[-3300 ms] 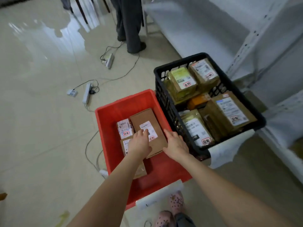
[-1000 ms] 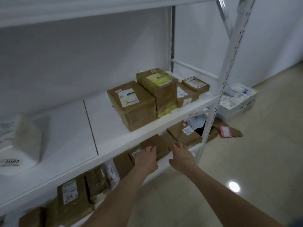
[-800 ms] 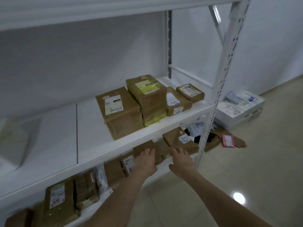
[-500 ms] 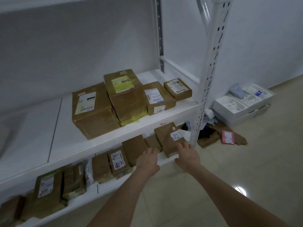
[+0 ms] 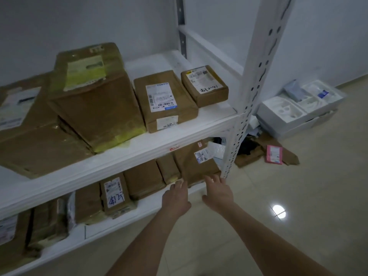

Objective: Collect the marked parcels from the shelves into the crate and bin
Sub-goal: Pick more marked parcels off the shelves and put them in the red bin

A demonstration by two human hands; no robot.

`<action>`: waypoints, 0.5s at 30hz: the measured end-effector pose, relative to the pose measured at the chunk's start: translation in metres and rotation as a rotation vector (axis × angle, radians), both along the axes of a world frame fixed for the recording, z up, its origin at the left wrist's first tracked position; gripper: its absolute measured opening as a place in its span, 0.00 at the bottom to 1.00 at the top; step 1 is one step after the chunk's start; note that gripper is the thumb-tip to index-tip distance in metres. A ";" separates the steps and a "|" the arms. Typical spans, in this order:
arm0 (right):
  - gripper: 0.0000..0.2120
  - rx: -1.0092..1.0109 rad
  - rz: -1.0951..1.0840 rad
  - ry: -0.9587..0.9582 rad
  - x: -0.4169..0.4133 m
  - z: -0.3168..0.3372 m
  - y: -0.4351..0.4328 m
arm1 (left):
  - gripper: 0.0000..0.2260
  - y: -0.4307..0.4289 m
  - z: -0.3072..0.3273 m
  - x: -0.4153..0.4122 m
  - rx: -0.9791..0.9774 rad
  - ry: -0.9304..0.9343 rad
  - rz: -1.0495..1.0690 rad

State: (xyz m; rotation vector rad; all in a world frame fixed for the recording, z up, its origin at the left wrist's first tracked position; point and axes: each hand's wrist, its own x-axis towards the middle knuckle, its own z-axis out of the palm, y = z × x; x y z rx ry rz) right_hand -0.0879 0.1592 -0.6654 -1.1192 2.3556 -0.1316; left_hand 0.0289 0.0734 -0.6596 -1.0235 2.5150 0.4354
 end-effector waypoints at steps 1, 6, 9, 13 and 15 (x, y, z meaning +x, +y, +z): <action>0.31 0.006 0.007 -0.005 -0.006 -0.012 -0.004 | 0.31 -0.002 -0.013 -0.006 0.005 -0.004 0.008; 0.33 0.038 0.082 -0.038 -0.030 -0.086 -0.024 | 0.30 -0.016 -0.082 -0.031 0.039 0.015 0.082; 0.35 0.072 0.152 -0.056 -0.037 -0.133 -0.034 | 0.30 -0.024 -0.125 -0.035 0.044 0.004 0.138; 0.36 0.137 0.293 0.003 -0.045 -0.184 -0.060 | 0.30 -0.045 -0.169 -0.033 -0.079 -0.029 0.120; 0.36 0.119 0.357 0.045 -0.041 -0.203 -0.078 | 0.30 -0.061 -0.183 -0.029 -0.168 -0.045 0.128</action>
